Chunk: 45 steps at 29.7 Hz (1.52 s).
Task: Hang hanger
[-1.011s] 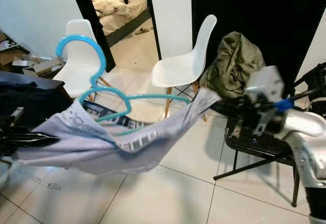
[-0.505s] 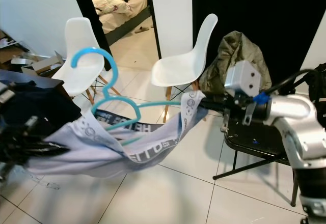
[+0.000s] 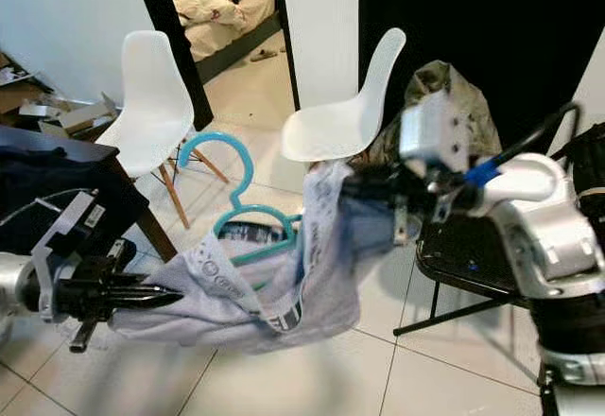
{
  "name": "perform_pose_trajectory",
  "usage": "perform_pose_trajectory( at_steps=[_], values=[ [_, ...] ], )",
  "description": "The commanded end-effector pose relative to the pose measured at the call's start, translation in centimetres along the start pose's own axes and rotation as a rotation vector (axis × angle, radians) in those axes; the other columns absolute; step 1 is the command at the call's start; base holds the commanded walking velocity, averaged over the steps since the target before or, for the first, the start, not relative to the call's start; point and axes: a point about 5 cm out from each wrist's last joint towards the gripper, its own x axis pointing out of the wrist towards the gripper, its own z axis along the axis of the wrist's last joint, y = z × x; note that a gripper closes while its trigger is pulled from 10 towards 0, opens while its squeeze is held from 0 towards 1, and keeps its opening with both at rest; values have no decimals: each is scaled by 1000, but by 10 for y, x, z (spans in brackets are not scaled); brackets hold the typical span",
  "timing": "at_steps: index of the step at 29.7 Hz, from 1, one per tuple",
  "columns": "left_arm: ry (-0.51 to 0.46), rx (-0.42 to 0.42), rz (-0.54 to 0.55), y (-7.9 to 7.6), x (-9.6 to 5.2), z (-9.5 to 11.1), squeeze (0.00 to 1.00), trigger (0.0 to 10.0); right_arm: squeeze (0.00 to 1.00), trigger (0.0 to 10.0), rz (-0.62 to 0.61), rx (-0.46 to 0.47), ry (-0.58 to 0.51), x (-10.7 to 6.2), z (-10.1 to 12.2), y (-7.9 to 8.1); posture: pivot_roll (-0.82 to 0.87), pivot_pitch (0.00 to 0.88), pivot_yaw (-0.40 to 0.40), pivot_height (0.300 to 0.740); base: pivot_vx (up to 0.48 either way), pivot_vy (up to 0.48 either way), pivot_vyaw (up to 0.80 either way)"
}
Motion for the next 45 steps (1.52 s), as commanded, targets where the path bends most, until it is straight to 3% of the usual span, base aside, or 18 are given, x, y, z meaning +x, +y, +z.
perform_pose_trajectory(
  at_steps=[1, 5, 9, 10, 11, 12, 13, 14, 15, 16, 17, 21, 26, 31, 35, 43, 44, 45],
  values=[
    [3, 24, 9, 2, 4, 0, 0, 0, 0, 0, 66, 14, -38, 15, 3, 11, -29, 19, 74, 740, 0, 0, 0],
    [-10, 48, 34, 6, 8, 0, 0, 0, 0, 0, 171, 63, -110, 41, 6, 34, -37, 24, 77, 740, 0, 0, 0],
    [-18, 59, 50, 8, 9, 0, 0, 0, 0, 0, 138, 79, -105, 48, 0, 36, -35, 27, 75, 740, 0, 0, 0],
    [-22, 61, 57, 8, 10, 0, 0, 0, 0, 1059, 100, 83, -90, 48, -4, 33, -35, 28, 74, 740, 0, 0, 0],
    [-24, 63, 64, 8, 9, 0, 0, 0, 0, 3647, 55, 96, -75, 46, -8, 29, -35, 29, 74, 740, 0, 0, 0],
    [-25, 64, 69, 9, 9, 0, 0, 0, 0, 3647, 25, 106, -66, 45, -10, 26, -35, 29, 74, 740, 0, 0, 0],
    [-25, 64, 74, 9, 9, 0, 0, 0, 0, 10000, -29, 119, -54, 42, -12, 20, -34, 30, 72, 740, 0, 0, 0],
    [-25, 64, 74, 9, 9, 0, 0, 0, 0, 10000, -29, 119, -54, 42, -12, 20, -34, 30, 72, 740, 0, 0, 0],
    [-25, 66, 85, 9, 8, -1, 0, 0, 275, 10000, -81, 129, -44, 39, -14, 14, -35, 31, 71, 740, 0, 0, 0],
    [-25, 66, 85, 9, 8, -1, 0, 0, 275, 10000, -81, 129, -44, 39, -14, 14, -35, 31, 71, 740, 0, 0, 0],
    [-26, 69, 101, 10, 7, -1, 0, 0, 1000, 10000, -130, 138, -35, 33, -15, 8, -35, 31, 70, 740, 0, 0, 0],
    [-28, 77, 148, 14, 5, -3, 0, 0, 1000, 10000, -237, 140, -11, 17, -18, -2, -36, 32, 69, 740, 0, 0, 0],
    [-55, 102, 273, 22, -1, -2, 0, 0, 1000, 10000, -486, 87, 121, -25, -29, -22, -34, 35, 70, 740, 0, 0, 0],
    [-74, 108, 337, 27, -4, -2, 0, 0, 1000, 10000, -524, 73, 181, -40, -33, -22, -34, 38, 73, 740, 0, 0, 0],
    [-113, 110, 388, 30, -3, -2, 0, 0, 1000, 10000, -519, 27, 393, -61, -50, -15, -37, 39, 73, 740, 0, 0, 0],
    [-180, 122, 488, 37, 4, -1, 0, 0, 1000, 10000, -690, 79, 346, -60, -54, -27, -37, 37, 73, 740, 0, 0, 0],
    [-196, 125, 497, 37, 6, 0, 0, 0, 980, 10000, -749, 107, 324, -59, -58, -30, -35, 38, 74, 740, 0, 0, 0],
    [-208, 129, 503, 37, 7, 0, 0, 0, 718, 10000, -811, 136, 301, -58, -61, -33, -35, 38, 74, 740, 0, 0, 0]
  ],
)
